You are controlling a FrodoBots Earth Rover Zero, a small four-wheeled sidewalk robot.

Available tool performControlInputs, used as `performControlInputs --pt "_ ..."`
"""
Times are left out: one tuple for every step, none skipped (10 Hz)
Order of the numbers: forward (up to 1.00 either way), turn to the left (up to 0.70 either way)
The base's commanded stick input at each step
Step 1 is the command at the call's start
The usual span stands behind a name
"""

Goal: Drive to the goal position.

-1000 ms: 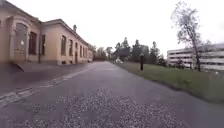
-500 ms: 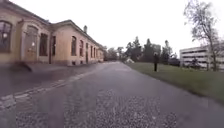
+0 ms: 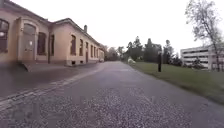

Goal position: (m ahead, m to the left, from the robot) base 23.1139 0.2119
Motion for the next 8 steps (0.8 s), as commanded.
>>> performControlInputs --pt "1.00 0.00" --pt "1.00 0.00" --pt "1.00 0.00" --pt "1.00 0.00" --pt "1.00 0.00" --pt "1.00 0.00" --pt "1.00 0.00" --pt "1.00 0.00"
